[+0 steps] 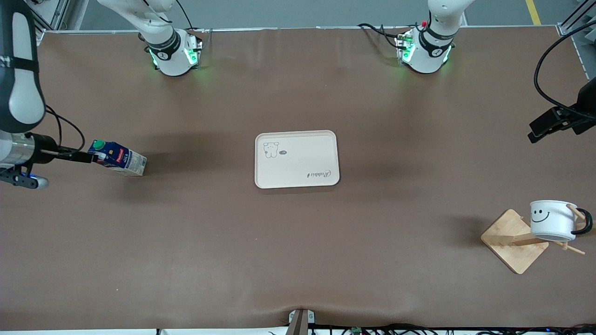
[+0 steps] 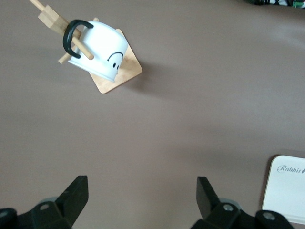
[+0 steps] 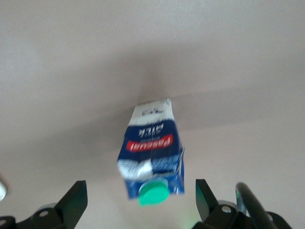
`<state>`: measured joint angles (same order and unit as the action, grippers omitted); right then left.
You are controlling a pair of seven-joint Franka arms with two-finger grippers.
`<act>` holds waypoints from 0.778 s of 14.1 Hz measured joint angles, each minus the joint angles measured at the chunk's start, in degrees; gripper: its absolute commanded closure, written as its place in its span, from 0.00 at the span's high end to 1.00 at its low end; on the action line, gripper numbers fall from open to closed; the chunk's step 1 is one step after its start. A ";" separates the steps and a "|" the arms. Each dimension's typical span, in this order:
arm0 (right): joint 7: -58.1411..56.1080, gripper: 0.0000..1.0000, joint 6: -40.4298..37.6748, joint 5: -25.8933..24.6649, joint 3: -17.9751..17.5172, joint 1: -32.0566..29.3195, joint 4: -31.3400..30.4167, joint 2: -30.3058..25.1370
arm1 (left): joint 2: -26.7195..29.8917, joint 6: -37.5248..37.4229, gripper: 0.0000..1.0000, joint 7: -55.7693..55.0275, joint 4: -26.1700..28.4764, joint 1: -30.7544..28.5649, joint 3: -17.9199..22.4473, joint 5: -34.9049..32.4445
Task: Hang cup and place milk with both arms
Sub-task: 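Set the milk down with the right gripper while the left gripper withdraws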
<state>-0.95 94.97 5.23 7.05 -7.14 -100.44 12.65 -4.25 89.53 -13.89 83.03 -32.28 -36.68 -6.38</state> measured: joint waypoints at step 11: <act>0.58 1.00 -4.57 0.04 -1.13 3.18 19.17 3.91 | 6.60 -1.06 1.00 3.81 6.70 29.12 29.13 3.45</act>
<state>-0.37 90.40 5.27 5.92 -3.96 -81.27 16.56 2.35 88.47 -10.08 89.73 -3.16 -7.55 -2.93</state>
